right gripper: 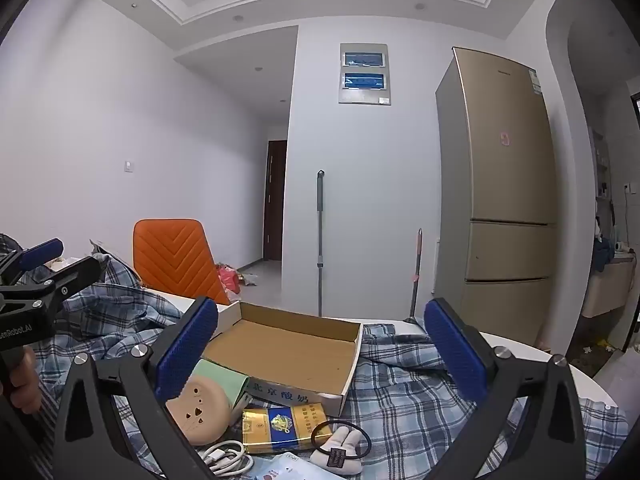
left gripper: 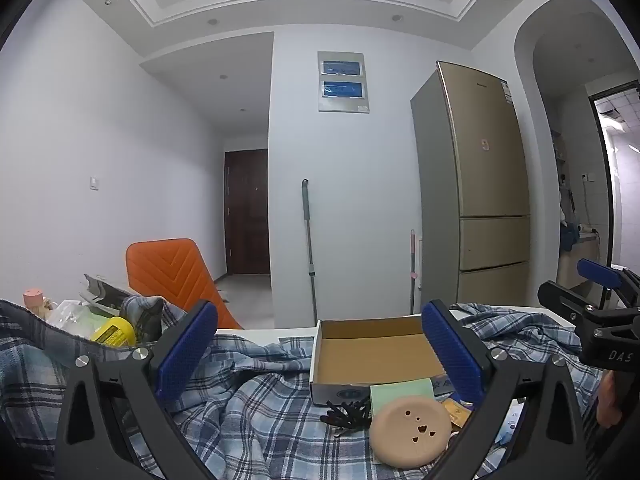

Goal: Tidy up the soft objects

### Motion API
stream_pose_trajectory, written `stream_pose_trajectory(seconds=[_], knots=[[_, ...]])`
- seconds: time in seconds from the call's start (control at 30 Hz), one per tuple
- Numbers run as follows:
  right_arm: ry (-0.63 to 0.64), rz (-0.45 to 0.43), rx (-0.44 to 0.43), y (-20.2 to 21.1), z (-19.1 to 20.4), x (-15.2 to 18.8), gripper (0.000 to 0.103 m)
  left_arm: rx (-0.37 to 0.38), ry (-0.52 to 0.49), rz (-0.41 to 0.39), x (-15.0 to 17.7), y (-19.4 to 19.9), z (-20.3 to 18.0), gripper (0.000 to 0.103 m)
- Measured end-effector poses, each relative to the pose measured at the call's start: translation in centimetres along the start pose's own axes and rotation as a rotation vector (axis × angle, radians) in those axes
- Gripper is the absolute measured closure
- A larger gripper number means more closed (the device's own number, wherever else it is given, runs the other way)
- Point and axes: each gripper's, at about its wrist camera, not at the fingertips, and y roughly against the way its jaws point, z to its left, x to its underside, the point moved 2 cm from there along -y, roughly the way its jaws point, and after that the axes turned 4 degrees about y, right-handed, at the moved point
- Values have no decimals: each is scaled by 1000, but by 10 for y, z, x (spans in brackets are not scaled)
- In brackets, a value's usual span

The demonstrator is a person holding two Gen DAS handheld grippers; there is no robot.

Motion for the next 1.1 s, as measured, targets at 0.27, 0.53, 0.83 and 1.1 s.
stream_pose_trajectory(seconds=[0.27, 0.53, 0.83, 1.1], knots=[[-1, 9, 7, 0, 2, 0, 0, 3, 10, 4, 1, -2, -2, 0], [-7, 11, 5, -1, -1, 2, 0, 20, 4, 8, 3, -3, 2, 0], [-10, 12, 6, -1, -2, 2, 0, 19, 3, 5, 1, -2, 0, 0], [-9, 13, 5, 0, 0, -1, 0, 19, 3, 3, 1, -2, 0, 0]])
